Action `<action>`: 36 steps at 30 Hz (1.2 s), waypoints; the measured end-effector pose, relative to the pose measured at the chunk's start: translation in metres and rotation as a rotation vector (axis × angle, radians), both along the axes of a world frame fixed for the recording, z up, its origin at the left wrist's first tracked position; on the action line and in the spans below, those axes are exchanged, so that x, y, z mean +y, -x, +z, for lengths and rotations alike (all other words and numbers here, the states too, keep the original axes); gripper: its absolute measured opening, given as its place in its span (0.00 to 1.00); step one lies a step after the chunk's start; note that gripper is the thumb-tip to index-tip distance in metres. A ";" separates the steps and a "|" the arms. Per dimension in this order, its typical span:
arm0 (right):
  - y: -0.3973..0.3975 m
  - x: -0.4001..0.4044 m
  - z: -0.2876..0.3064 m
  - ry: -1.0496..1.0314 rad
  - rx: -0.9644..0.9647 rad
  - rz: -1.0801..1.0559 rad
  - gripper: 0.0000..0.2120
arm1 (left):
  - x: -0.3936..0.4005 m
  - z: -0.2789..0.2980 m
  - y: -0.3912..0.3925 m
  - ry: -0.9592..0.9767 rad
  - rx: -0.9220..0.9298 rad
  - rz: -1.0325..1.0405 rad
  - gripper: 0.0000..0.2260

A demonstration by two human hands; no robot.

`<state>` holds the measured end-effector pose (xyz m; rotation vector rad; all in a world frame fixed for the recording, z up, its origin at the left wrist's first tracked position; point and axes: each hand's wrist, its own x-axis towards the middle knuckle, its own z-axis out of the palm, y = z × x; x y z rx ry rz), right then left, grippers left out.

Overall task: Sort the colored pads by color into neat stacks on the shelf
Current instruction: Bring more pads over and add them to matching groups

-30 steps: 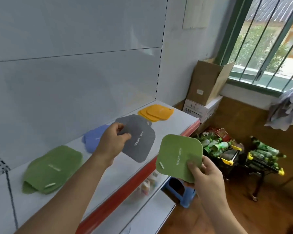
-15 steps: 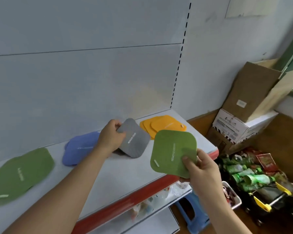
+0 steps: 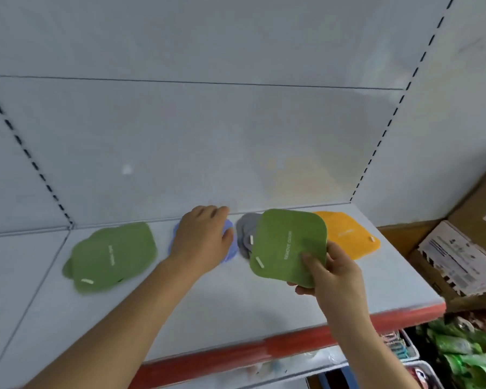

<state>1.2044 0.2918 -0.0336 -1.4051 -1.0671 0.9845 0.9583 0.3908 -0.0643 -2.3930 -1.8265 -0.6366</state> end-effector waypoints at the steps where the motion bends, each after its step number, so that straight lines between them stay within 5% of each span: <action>1: 0.012 0.004 -0.002 0.008 0.011 0.032 0.12 | -0.009 0.000 0.013 0.002 0.011 0.023 0.23; 12: 0.166 0.028 -0.012 0.129 0.111 0.409 0.10 | -0.150 0.004 0.149 0.021 0.111 0.517 0.24; 20: 0.270 0.036 -0.027 0.259 0.270 0.376 0.12 | -0.218 0.009 0.208 0.023 0.104 0.626 0.24; 22: 0.287 0.043 -0.032 0.241 0.095 0.379 0.12 | -0.225 0.009 0.226 0.027 0.104 0.614 0.24; 26: 0.295 0.037 -0.035 0.093 -0.767 0.386 0.13 | -0.229 0.012 0.257 0.018 0.104 0.537 0.23; 28: 0.295 0.027 -0.030 0.062 -1.008 0.331 0.15 | -0.228 0.011 0.271 0.020 0.109 0.492 0.23; 32: 0.305 -0.006 -0.021 -0.074 -1.215 0.199 0.19 | -0.233 -0.001 0.307 0.065 0.115 0.437 0.24; 36: 0.357 -0.048 -0.018 -0.349 -1.185 0.329 0.22 | -0.249 -0.013 0.348 0.086 0.110 0.425 0.24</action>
